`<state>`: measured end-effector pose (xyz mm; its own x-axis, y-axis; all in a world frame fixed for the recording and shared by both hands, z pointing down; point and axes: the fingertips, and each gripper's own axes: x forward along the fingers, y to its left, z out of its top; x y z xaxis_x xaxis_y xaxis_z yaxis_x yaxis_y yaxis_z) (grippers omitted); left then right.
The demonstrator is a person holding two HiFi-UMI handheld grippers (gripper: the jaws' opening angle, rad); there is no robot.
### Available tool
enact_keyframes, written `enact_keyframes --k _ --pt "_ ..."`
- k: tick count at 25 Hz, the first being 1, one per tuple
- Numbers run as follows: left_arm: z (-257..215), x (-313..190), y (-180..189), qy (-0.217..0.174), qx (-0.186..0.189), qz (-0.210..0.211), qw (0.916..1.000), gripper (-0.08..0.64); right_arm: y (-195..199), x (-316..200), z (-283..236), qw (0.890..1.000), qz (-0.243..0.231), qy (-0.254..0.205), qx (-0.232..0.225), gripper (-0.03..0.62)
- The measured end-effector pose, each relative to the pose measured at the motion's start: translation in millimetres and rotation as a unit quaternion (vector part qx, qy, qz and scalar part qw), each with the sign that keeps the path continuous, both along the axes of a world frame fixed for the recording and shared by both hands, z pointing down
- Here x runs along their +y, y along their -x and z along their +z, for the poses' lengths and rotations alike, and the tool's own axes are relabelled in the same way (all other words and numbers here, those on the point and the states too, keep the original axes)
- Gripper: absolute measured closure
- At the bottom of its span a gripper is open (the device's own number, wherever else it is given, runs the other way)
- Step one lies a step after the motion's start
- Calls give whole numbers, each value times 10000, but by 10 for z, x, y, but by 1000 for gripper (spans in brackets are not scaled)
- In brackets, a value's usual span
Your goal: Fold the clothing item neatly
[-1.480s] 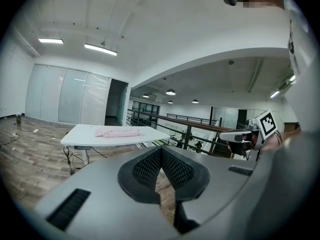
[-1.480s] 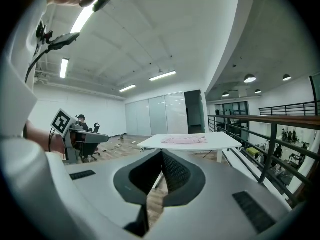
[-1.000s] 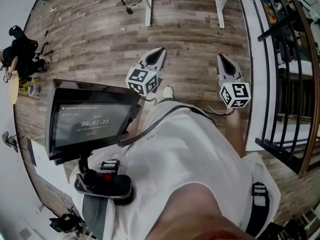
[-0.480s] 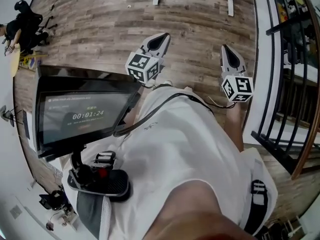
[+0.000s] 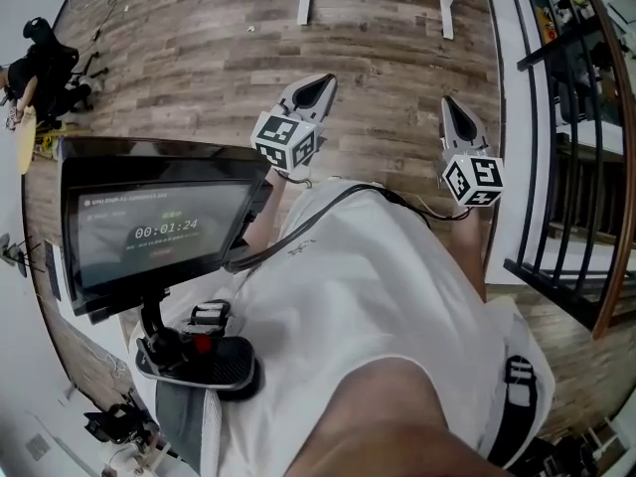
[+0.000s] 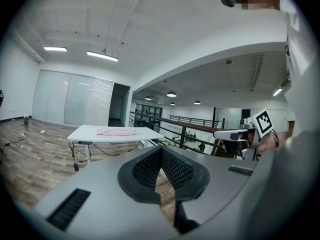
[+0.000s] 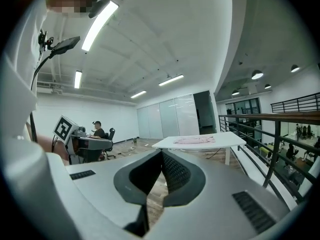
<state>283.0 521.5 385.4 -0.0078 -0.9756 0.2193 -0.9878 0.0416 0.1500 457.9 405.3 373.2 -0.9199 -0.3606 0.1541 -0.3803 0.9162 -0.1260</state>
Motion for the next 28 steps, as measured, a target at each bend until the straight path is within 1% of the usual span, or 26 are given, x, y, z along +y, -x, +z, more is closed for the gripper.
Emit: enact_keyframes --k 4,8,19,28 --pt "-82 287 122 -31 12 21 10000 557 32 295 -90 9999 148 -70 52 589" --pt "-176 419 210 -95 7 11 10000 557 67 439 -165 9997 188 -103 81 589" --pt "-123 483 298 -82 16 -44 10000 557 134 476 -221 9995 201 -242 97 589" --pt "-127 528 313 -23 81 -53 10000 557 125 493 -241 9993 257 -207 158 589"
